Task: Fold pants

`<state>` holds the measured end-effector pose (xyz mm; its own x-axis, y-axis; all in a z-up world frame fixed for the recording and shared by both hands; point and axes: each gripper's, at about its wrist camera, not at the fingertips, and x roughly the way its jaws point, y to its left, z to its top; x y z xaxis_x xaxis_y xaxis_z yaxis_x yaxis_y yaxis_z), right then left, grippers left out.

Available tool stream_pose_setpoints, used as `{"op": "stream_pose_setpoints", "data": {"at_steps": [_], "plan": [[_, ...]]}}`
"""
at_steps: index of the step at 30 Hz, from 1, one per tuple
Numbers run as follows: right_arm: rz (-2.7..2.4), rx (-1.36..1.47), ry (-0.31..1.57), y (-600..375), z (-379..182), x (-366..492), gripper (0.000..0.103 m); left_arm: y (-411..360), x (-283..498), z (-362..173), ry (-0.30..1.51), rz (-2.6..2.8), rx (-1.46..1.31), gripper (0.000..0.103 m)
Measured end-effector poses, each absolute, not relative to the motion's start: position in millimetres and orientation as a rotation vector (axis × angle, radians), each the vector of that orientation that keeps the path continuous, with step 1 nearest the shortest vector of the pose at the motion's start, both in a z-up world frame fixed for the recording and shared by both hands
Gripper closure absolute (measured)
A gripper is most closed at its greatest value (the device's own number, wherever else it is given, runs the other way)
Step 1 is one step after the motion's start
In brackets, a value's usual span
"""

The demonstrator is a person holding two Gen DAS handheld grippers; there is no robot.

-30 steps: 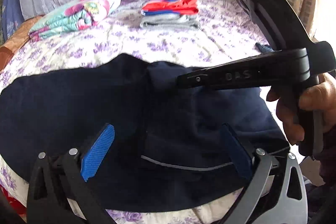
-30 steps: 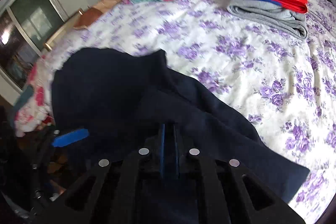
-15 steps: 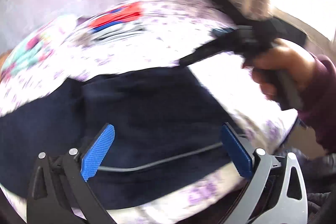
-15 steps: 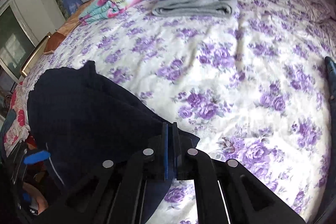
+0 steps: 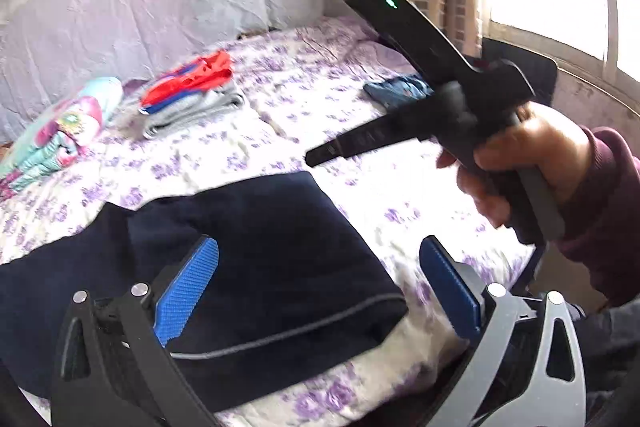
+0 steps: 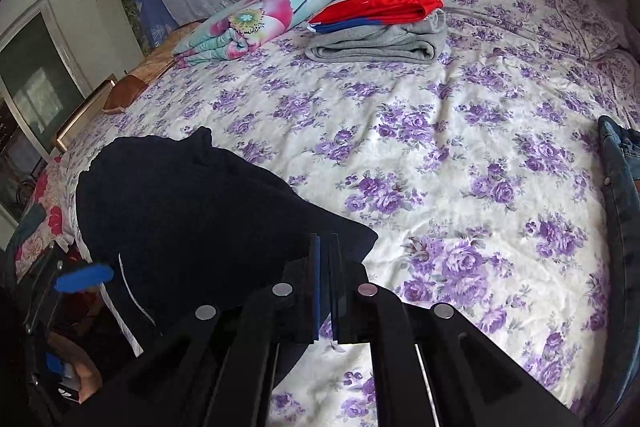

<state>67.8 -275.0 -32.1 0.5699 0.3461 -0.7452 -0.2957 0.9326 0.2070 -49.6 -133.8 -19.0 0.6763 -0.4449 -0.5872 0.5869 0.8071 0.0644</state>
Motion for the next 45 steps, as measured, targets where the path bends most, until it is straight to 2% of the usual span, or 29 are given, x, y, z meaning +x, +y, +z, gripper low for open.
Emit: {"op": "stream_pose_setpoints", "data": {"at_steps": [4, 5, 10, 15, 16, 19, 20, 21, 22, 25, 29, 31, 35, 36, 37, 39, 42, 44, 45], "plan": [[0.375, 0.112, 0.952, -276.4, -55.4, 89.6, 0.097, -149.0, -8.0, -69.8, 0.870, -0.502, 0.289, 0.005], [0.370, 0.112, 0.981, -275.6, -65.0, 96.1, 0.101, -144.3, -5.5, -81.2, 0.909, -0.505, 0.276, 0.005], [0.408, 0.226, 1.014, -286.0, -83.0, 121.1, 0.103, -134.1, -13.2, -85.0, 0.879, -0.521, 0.247, 0.005], [0.368, 0.204, 0.978, -279.7, -75.8, 112.6, 0.103, -136.0, -17.4, -83.6, 0.856, -0.527, 0.230, 0.005], [0.359, 0.192, 0.951, -277.0, -66.4, 104.7, 0.097, -132.4, -19.7, -79.3, 0.849, -0.524, 0.215, 0.005], [0.421, 0.165, 0.882, -262.5, -45.6, 82.0, 0.093, -116.5, -22.3, -61.8, 0.765, -0.474, 0.173, 0.005], [0.416, 0.133, 0.898, -256.3, -49.6, 80.9, 0.084, -110.4, -19.8, -62.3, 0.768, -0.451, 0.159, 0.005], [0.397, 0.106, 0.943, -251.4, -62.0, 84.4, 0.081, -104.7, -11.1, -68.9, 0.816, -0.435, 0.138, 0.005], [0.390, 0.109, 0.986, -250.1, -77.3, 89.0, 0.081, -99.2, 0.7, -81.7, 0.889, -0.433, 0.112, 0.004], [0.359, 0.090, 0.970, -243.4, -68.8, 87.9, 0.079, -93.7, -7.5, -73.8, 0.855, -0.446, 0.118, 0.005], [0.519, 0.053, 0.891, -197.9, -23.7, 84.7, 0.079, -71.4, -24.5, -49.0, 0.722, -0.417, 0.088, 0.005], [0.597, 0.020, 0.901, -164.3, -15.1, 93.2, 0.079, -65.1, -19.2, -50.0, 0.732, -0.419, 0.060, 0.005], [0.651, -0.008, 1.025, -115.1, -42.1, 135.8, 0.081, -68.4, 6.1, -81.6, 0.889, -0.419, 0.053, 0.005], [0.620, -0.021, 1.083, -109.4, -59.4, 147.1, 0.081, -69.6, 3.4, -81.8, 0.860, -0.418, 0.072, 0.005], [0.618, 0.016, 1.137, -108.3, -76.7, 157.1, 0.086, -70.2, 2.4, -81.4, 0.854, -0.419, 0.079, 0.005], [0.639, 0.097, 1.147, -114.7, -78.1, 162.0, 0.089, -63.1, 1.8, -75.8, 0.861, -0.442, 0.041, 0.005], [0.674, 0.150, 1.045, -126.5, -49.3, 146.3, 0.081, -30.2, -10.8, -50.5, 0.795, -0.457, -0.070, 0.005], [0.693, 0.169, 0.953, -137.3, -27.9, 124.6, 0.066, 6.0, -24.2, -28.1, 0.712, -0.415, -0.138, 0.005], [0.689, 0.171, 0.913, -143.5, -20.8, 111.8, 0.062, 29.5, -31.2, -18.7, 0.676, -0.384, -0.191, 0.005]]}}
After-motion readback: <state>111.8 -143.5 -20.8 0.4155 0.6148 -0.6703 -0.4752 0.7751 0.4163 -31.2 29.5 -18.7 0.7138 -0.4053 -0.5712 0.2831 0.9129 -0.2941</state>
